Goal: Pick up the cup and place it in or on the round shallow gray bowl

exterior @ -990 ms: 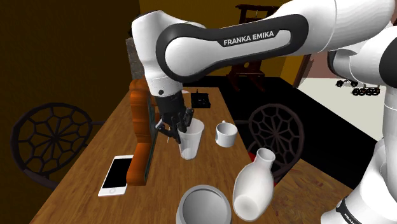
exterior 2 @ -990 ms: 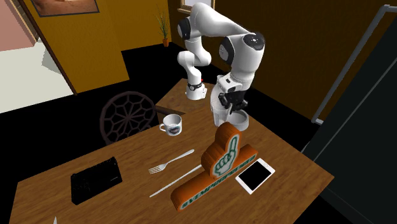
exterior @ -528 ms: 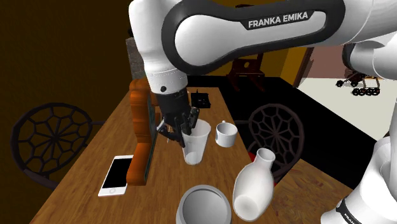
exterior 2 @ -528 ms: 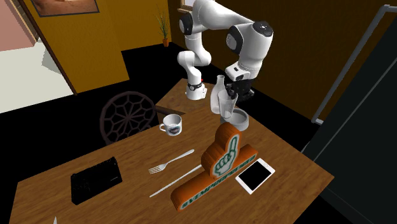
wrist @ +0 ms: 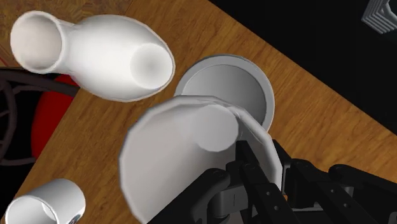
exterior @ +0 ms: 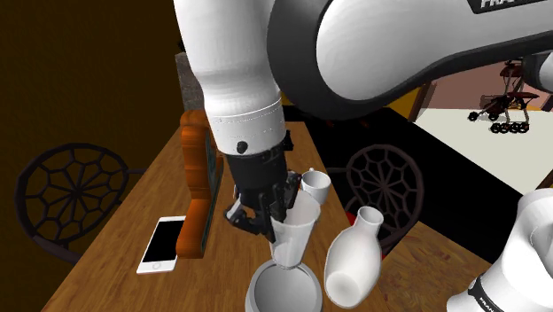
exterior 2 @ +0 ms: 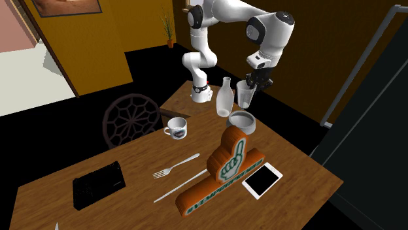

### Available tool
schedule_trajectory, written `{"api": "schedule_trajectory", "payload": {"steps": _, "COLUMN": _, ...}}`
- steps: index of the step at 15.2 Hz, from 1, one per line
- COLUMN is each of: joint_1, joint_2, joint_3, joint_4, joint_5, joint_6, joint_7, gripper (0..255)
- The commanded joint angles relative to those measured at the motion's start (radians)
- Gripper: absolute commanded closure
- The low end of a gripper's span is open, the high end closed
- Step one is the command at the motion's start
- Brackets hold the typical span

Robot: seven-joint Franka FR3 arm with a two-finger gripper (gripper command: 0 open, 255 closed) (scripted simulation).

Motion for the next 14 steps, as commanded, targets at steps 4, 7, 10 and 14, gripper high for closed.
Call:
{"api": "schedule_trajectory", "payload": {"steps": 4, "joint_1": 0.014, "joint_2": -0.014, "joint_3": 0.013, "joint_4": -0.043, "joint_5": 0.012, "joint_6": 0.032, "joint_7": 0.028, "gripper": 255}}
{"api": "schedule_trajectory", "payload": {"steps": 7, "joint_1": 0.013, "joint_2": -0.012, "joint_3": 0.012, "joint_4": -0.081, "joint_5": 0.01, "joint_6": 0.071, "joint_7": 0.028, "gripper": 255}}
{"api": "schedule_trajectory", "payload": {"steps": 10, "joint_1": 0.013, "joint_2": -0.007, "joint_3": 0.011, "joint_4": -0.116, "joint_5": 0.007, "joint_6": 0.11, "joint_7": 0.029, "gripper": 255}}
{"api": "schedule_trajectory", "payload": {"steps": 14, "joint_1": 0.013, "joint_2": 0.003, "joint_3": 0.01, "joint_4": -0.158, "joint_5": 0.001, "joint_6": 0.161, "joint_7": 0.032, "gripper": 255}}
